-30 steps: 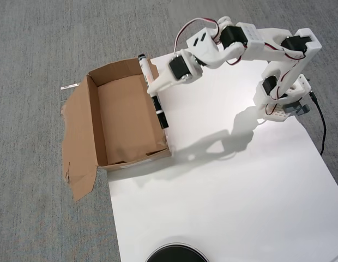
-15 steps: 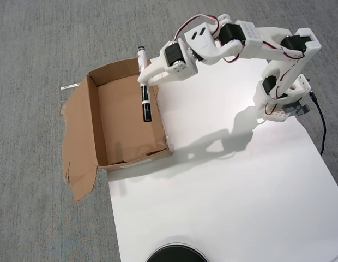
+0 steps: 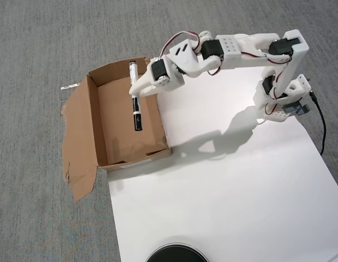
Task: Grasp a pen and put it in the box.
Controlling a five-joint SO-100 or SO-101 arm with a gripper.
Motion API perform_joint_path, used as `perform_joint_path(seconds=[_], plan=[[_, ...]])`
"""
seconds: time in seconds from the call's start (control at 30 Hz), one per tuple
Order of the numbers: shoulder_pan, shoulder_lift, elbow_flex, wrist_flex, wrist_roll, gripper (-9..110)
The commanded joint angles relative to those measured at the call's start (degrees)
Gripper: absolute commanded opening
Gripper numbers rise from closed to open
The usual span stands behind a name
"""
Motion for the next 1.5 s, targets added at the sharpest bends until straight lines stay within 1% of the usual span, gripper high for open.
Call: perform_joint_path(seconds=[0.0, 0.43, 0.73, 1.13, 1.47], plan=[[-0.04, -4.13, -2.24, -0.88, 0.31, 0], [-0.04, -19.34, -2.24, -9.84, 0.22, 0], [-0.13, -25.58, -2.15, -10.11, 0.22, 0], [0.04, -25.66, -2.15, -9.93, -0.4, 2], [0.04, -25.05, -2.07, -9.4, -0.4, 15]])
